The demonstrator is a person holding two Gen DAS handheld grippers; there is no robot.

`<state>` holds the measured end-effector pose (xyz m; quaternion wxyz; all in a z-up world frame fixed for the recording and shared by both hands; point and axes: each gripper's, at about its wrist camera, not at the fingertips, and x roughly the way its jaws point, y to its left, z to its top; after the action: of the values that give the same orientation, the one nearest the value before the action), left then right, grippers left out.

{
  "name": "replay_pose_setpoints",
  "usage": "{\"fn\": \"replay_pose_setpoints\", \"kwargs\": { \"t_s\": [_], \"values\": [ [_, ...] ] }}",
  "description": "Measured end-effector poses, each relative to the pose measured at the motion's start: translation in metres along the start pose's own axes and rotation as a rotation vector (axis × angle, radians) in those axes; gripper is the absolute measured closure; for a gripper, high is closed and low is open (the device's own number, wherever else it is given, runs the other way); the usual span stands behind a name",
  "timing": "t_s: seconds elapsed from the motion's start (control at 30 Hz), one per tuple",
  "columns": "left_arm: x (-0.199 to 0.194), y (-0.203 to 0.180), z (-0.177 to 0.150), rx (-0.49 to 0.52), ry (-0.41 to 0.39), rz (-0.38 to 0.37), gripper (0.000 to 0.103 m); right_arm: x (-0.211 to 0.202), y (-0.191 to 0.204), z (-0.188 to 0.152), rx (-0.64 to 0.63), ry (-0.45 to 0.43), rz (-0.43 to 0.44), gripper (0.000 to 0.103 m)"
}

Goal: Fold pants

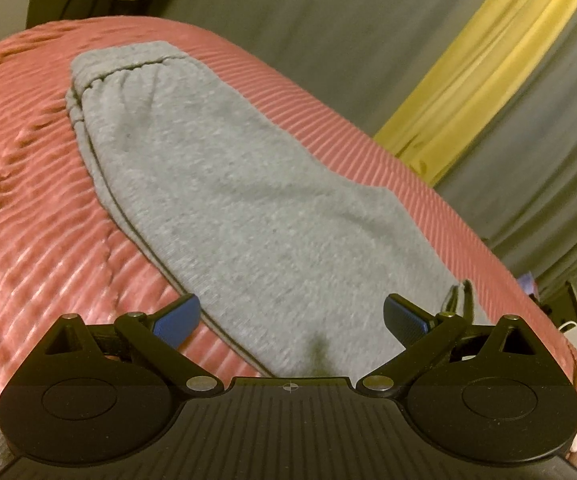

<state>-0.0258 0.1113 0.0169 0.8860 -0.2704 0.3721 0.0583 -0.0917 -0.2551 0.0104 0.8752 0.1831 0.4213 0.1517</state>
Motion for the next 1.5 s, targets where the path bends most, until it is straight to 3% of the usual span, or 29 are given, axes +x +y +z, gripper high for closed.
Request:
{"fn": "replay_pose_setpoints", "kwargs": {
  "t_s": [0.07, 0.2, 0.27, 0.33, 0.47, 0.57, 0.67, 0.7, 0.8, 0.93, 1.07, 1.23, 1.3, 1.33, 1.43, 1.5],
  "values": [
    [0.002, 0.001, 0.000, -0.005, 0.007, 0.003, 0.001, -0.024, -0.014, 0.004, 0.077, -0.084, 0.020, 0.019],
    [0.004, -0.002, 0.001, 0.007, 0.015, 0.007, 0.001, -0.053, -0.057, 0.004, 0.268, -0.205, -0.015, 0.008],
    [0.004, -0.004, 0.000, 0.017, 0.014, 0.009, 0.001, -0.053, -0.085, -0.002, 0.388, -0.191, -0.089, 0.006],
    [0.004, -0.005, 0.000, 0.025, 0.018, 0.009, 0.001, -0.042, -0.115, -0.010, 0.508, -0.118, -0.168, 0.010],
    [0.004, -0.006, 0.000, 0.037, 0.032, -0.003, 0.001, -0.053, -0.124, -0.009, 0.584, -0.154, -0.123, 0.009],
    [0.005, -0.006, 0.000, 0.043, 0.042, -0.008, 0.001, -0.065, -0.121, -0.009, 0.597, -0.196, -0.011, 0.006],
    [0.006, -0.010, 0.000, 0.065, 0.062, 0.003, 0.001, -0.057, -0.126, -0.016, 0.665, -0.109, -0.008, 0.005],
    [0.007, -0.012, -0.001, 0.078, 0.069, 0.006, 0.001, -0.050, -0.127, -0.018, 0.654, -0.055, -0.044, 0.007],
    [0.008, -0.023, -0.001, 0.137, 0.083, 0.005, 0.001, -0.050, -0.114, -0.015, 0.529, -0.014, -0.088, 0.007],
    [0.019, -0.053, -0.005, 0.262, 0.125, -0.026, 0.001, -0.050, -0.111, -0.013, 0.479, 0.058, -0.093, 0.006],
    [0.045, -0.094, -0.015, 0.372, 0.222, -0.129, 0.001, -0.072, -0.114, -0.013, 0.407, -0.023, -0.174, 0.004],
    [0.098, -0.128, -0.019, 0.355, 0.370, -0.216, 0.003, -0.090, -0.134, -0.013, 0.364, -0.144, -0.338, 0.004],
    [0.117, -0.133, -0.020, 0.349, 0.415, -0.212, 0.017, -0.083, -0.142, -0.019, 0.340, -0.128, -0.440, 0.004],
    [0.125, -0.134, -0.021, 0.346, 0.436, -0.208, 0.019, -0.080, -0.148, -0.020, 0.365, -0.102, -0.459, 0.004],
    [0.138, -0.137, -0.019, 0.351, 0.456, -0.230, 0.018, -0.073, -0.162, -0.019, 0.435, -0.081, -0.365, 0.004],
    [0.144, -0.140, -0.017, 0.334, 0.494, -0.282, 0.021, -0.073, -0.164, -0.018, 0.429, -0.104, -0.364, 0.004]
  ]
}}
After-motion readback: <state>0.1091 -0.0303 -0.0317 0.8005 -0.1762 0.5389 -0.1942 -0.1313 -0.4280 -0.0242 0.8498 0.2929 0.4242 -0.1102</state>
